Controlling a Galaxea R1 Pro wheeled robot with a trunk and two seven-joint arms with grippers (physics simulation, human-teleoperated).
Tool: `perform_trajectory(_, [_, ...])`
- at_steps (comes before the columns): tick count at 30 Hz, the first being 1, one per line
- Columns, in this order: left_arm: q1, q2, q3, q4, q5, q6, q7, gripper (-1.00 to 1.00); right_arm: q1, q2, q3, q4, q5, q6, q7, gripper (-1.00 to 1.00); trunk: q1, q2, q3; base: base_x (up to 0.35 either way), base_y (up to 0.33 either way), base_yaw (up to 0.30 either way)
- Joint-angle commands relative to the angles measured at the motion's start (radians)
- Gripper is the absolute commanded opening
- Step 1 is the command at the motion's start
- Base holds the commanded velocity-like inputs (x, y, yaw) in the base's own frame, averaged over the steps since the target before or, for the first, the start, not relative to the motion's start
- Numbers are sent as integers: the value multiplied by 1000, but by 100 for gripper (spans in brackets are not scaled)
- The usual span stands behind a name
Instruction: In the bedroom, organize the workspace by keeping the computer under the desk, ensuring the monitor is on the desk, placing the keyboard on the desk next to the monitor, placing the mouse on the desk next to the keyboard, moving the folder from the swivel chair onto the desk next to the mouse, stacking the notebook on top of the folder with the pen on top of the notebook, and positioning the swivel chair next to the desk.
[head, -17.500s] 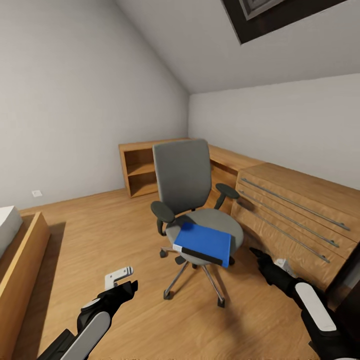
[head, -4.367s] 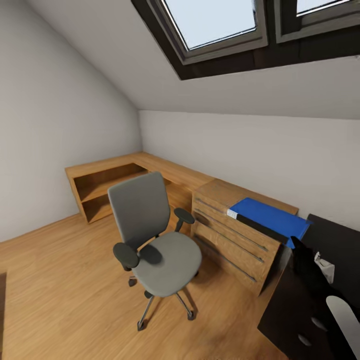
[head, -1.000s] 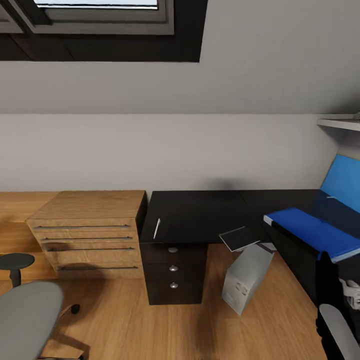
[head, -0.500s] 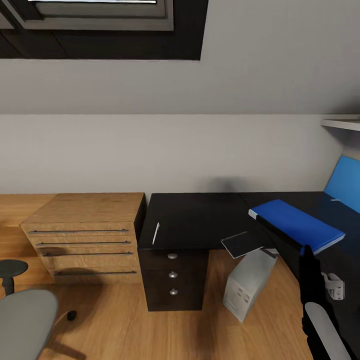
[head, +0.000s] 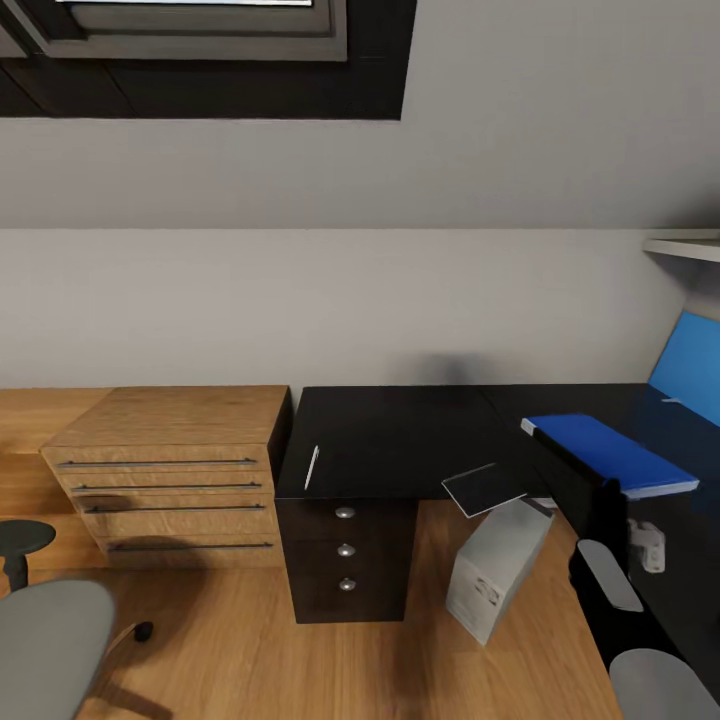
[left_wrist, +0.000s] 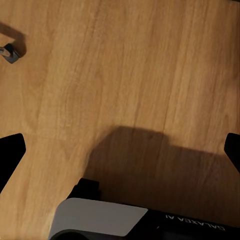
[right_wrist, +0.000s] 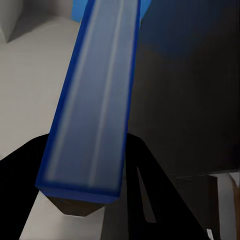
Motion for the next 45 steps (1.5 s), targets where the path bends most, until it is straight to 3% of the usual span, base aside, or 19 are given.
perform_trajectory(1, [-1, 1, -9, -2, 11, -5, 6, 100, -7, -1, -1, 10, -7, -26, 2, -100, 0, -1, -1, 0, 0, 0])
perform_trajectory(7, [-1, 1, -9, -2, 11, -5, 6, 100, -17, 1, -6, 37, -8, -69, 4, -100, 0, -1, -1, 0, 0, -22])
perform_trajectory(20, [-1, 1, -7, -2, 9, -7, 6, 100, -18, 3, -5, 49, -8, -72, 4, -100, 0, -1, -1, 0, 0, -195])
perform_trajectory(28, [-1, 2, -6, -2, 9, -7, 6, 100, -17, 7, -4, 51, -8, -66, 1, -100, 0, -1, -1, 0, 0, -21])
perform_trajectory(37, [-1, 2, -6, -3, 9, -40, 6, 100, -17, -3, 2, 143, -5, -61, -5, -100, 0, -1, -1, 0, 0, -1])
perform_trajectory(45, [-1, 2, -6, -3, 9, -48, 6, 100, -17, -5, 0, 151, -4, -61, -5, -100, 0, -1, -1, -85, -62, 0])
